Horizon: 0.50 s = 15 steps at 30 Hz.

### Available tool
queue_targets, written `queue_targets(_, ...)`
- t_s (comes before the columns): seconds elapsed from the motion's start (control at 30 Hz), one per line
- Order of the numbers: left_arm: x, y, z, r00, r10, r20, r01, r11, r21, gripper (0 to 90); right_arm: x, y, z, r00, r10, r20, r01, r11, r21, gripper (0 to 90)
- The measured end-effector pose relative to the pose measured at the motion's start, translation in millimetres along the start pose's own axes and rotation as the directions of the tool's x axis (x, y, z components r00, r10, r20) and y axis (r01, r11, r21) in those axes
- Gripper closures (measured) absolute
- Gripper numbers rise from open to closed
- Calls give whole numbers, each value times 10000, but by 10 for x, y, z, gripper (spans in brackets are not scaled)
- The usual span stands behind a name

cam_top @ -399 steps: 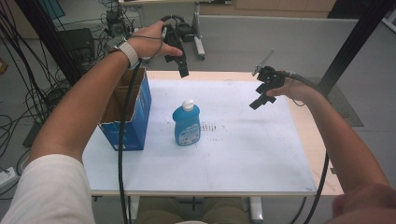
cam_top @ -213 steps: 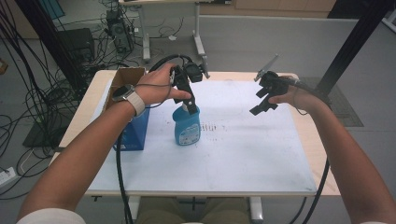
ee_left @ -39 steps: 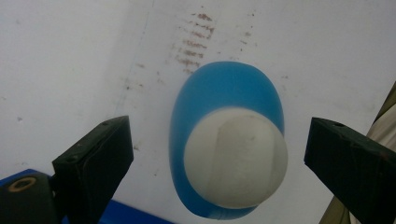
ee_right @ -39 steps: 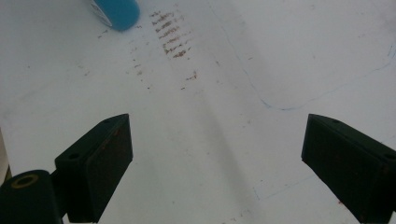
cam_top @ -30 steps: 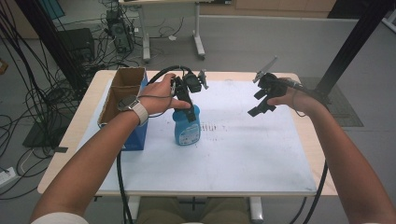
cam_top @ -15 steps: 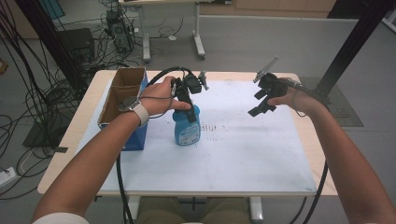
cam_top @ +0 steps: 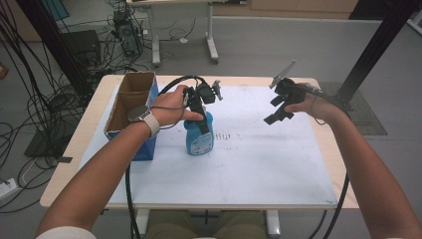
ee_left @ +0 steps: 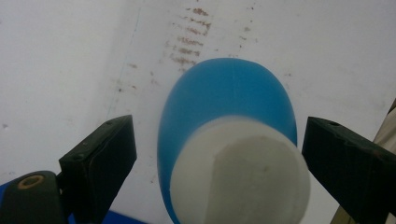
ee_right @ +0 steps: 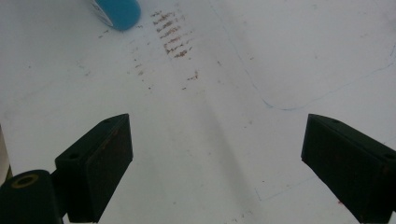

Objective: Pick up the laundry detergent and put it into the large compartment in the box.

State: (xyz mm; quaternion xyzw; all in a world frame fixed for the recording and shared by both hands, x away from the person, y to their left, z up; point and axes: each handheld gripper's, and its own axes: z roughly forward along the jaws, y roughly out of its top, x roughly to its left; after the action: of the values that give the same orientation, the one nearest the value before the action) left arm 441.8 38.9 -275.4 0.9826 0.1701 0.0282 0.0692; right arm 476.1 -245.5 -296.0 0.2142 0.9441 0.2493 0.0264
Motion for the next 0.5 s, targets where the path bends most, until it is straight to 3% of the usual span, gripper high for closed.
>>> queue_targets(0.5,-14,31,82,9996,256,-104,-253,9992,296,147,-6,-12,18,10000,16,-41,-16,10000,17,87)
